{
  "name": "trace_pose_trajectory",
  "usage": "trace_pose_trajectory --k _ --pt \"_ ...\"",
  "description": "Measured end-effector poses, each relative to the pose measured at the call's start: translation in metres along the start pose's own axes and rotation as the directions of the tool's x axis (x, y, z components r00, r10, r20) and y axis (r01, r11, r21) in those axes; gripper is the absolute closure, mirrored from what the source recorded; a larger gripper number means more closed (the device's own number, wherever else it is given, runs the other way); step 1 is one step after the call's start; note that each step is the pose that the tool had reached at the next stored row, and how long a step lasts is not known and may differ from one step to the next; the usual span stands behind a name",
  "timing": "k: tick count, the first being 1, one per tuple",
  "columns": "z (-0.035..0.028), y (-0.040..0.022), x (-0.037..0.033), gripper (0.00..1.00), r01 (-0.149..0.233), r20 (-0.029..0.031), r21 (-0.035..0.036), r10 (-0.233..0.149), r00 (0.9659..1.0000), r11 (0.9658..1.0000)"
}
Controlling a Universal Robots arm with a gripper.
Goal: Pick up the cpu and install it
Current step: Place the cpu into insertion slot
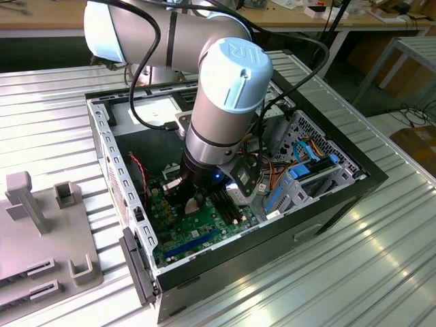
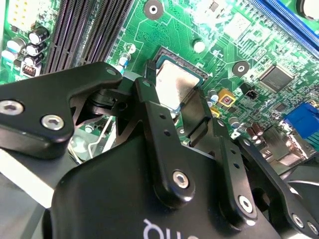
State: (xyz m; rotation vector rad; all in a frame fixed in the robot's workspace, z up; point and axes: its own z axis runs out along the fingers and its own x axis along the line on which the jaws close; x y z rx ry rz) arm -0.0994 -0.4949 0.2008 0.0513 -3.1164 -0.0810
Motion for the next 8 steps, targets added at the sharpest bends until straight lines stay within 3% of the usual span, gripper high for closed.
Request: trace_pose_trajectory --k 8 --pt "0.0001 0.0007 0.0000 0.55 0.001 0.0001 0.0001 -0.001 1.0000 1.0000"
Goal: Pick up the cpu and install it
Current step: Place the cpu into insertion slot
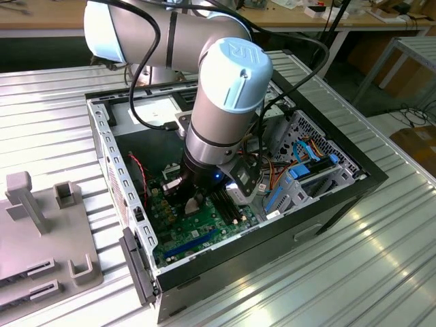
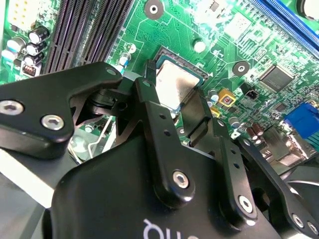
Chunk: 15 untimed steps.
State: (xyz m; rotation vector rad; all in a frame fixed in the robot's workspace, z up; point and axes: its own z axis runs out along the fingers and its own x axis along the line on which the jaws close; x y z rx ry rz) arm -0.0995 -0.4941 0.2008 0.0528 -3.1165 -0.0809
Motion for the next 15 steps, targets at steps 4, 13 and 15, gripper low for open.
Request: trace_pose_trajectory --k 4,13,15 --pt "0.0000 -0.0001 0.0002 0.55 0.000 -0.0001 0.0001 0.000 1.0000 1.0000" --pt "0.0008 -0.0002 0.0002 0.55 0.000 0.0000 -0.0018 0.000 1.0000 1.0000" --pt "0.0009 -0.0002 0.0001 0.55 0.000 0.0000 -0.0021 0.000 1.0000 1.0000"
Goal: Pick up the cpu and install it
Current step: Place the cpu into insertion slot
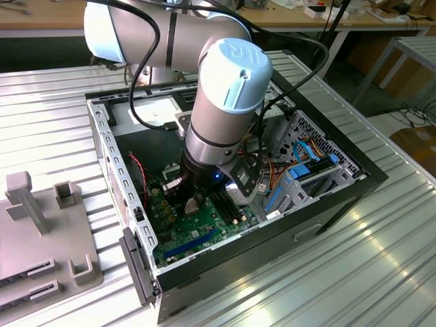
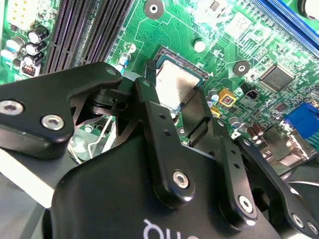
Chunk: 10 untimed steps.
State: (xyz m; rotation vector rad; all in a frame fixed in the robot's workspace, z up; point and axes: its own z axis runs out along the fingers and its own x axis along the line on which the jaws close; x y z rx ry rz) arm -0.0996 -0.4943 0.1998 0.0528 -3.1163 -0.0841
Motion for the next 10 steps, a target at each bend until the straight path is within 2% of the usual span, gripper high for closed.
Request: trace_pose_trajectory --k 10 --pt "0.0003 0.0000 0.0000 0.55 0.000 0.0002 -0.0003 0.000 1.0000 1.0000"
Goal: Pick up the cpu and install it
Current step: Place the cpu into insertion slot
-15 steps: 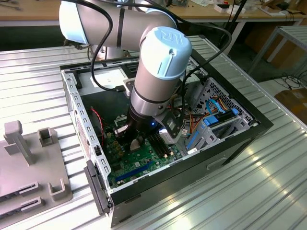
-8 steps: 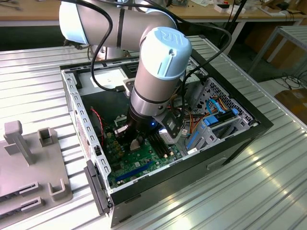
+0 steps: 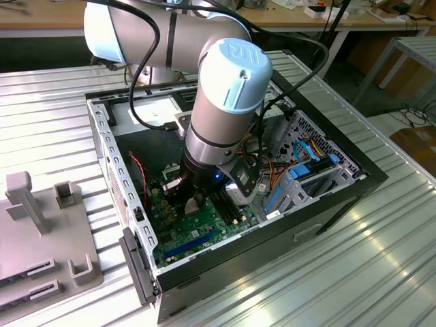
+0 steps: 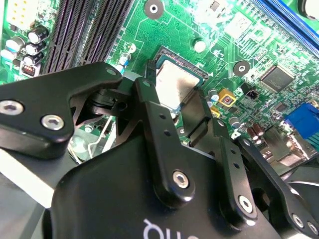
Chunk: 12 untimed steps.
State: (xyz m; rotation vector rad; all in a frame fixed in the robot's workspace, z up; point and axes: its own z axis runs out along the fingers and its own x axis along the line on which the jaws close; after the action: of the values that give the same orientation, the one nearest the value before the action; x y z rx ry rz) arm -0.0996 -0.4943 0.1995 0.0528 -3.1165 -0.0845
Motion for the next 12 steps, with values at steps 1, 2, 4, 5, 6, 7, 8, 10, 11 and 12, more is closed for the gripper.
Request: trace_pose_trajectory --k 1,2,4,5,6,7,8,10,11,12 --pt "0.0000 0.0000 0.0000 0.55 0.000 0.0000 0.0000 0.000 1.0000 1.0000" --pt "0.0000 0.0000 0.0000 0.55 0.000 0.0000 0.0000 0.000 1.0000 1.0000" --pt "0.0000 -0.0001 0.0000 0.55 0.000 0.0000 0.0001 0.000 1.0000 1.0000" --pt "0.0000 -0.0001 0.0000 0.55 0.000 0.0000 0.0000 0.000 1.0000 1.0000" --pt "0.0000 -0.0001 0.0000 0.55 0.000 0.0000 0.0000 0.000 1.0000 1.0000" --pt "0.0000 -0.0001 0.0000 0.55 0.000 0.0000 0.0001 0.000 1.0000 1.0000" --pt "0.0000 -0.0001 0.0000 0.55 0.000 -0.0001 0.0001 0.000 1.0000 1.0000" --pt "0.0000 -0.0002 0.0000 0.55 0.000 0.0000 0.0001 0.000 1.0000 1.0000" --pt "-0.0002 -0.0002 0.0000 0.55 0.000 0.0001 0.0000 0.000 1.0000 1.0000" --pt "-0.0005 -0.0002 0.0000 0.55 0.000 0.0002 -0.0001 0.000 1.0000 1.0000"
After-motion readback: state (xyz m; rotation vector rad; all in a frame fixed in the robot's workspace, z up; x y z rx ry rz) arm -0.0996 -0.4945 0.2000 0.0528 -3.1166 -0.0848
